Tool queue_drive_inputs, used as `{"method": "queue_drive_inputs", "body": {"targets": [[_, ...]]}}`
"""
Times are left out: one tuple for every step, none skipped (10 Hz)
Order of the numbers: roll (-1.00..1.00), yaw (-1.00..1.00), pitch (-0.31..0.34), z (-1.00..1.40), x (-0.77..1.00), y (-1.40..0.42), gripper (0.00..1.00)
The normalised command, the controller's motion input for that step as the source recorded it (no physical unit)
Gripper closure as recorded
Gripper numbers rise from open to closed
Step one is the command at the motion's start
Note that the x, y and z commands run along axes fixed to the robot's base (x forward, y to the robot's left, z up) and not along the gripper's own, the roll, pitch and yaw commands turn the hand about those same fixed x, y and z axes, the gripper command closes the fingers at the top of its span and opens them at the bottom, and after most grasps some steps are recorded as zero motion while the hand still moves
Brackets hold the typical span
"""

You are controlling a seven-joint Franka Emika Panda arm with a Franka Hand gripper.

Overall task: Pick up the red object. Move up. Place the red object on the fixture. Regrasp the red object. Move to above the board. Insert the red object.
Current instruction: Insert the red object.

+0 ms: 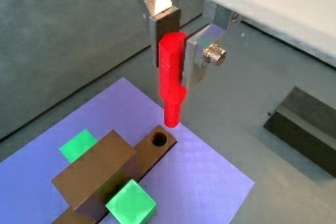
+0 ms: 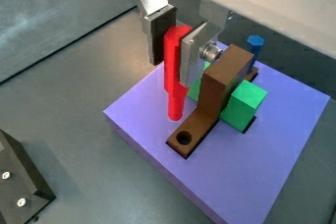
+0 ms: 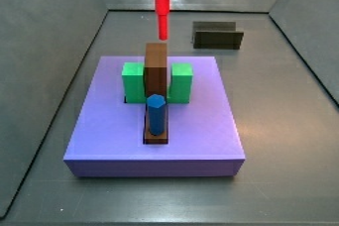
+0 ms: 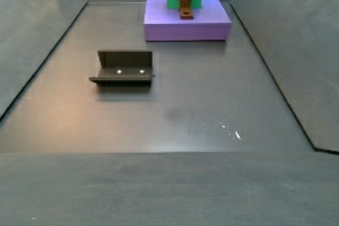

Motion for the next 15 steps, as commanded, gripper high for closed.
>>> {"method": "queue_drive_inputs", "body": {"targets": [[0.1, 0.0, 0.0, -0.2, 0.0, -0.03, 1.0], [0.11, 0.0, 0.0, -0.24, 0.0, -0.09, 1.0], [0.13, 0.0, 0.019, -0.24, 0.0, -0.1, 1.0], [0.13, 0.0, 0.026, -0.21, 0.01, -0.09, 1.0], [0.13, 0.0, 0.017, -0.19, 0.05, -0.09, 1.0], [0.12, 0.0, 0.0, -0.21, 0.06, -0.07, 1.0], [0.19, 0.0, 0.023, -0.14, 0.07, -0.05, 1.0], [0.23, 0.0, 0.01, -0.15, 0.07, -0.05, 1.0], [0.22, 0.03, 0.01, -0.21, 0.2, -0.05, 1.0], [0.2, 0.04, 0.0, -0.22, 0.17, -0.03, 1.0], [0.18, 0.01, 0.021, -0.17, 0.15, -0.03, 1.0], [0.12, 0.01, 0.0, -0.19, 0.1, -0.06, 1.0], [0.06, 0.0, 0.0, -0.19, 0.04, -0.04, 1.0], [0.0, 0.0, 0.0, -0.09, 0.0, -0.01, 1.0], [0.0, 0.0, 0.0, -0.01, -0.09, 0.0, 1.0]]}}
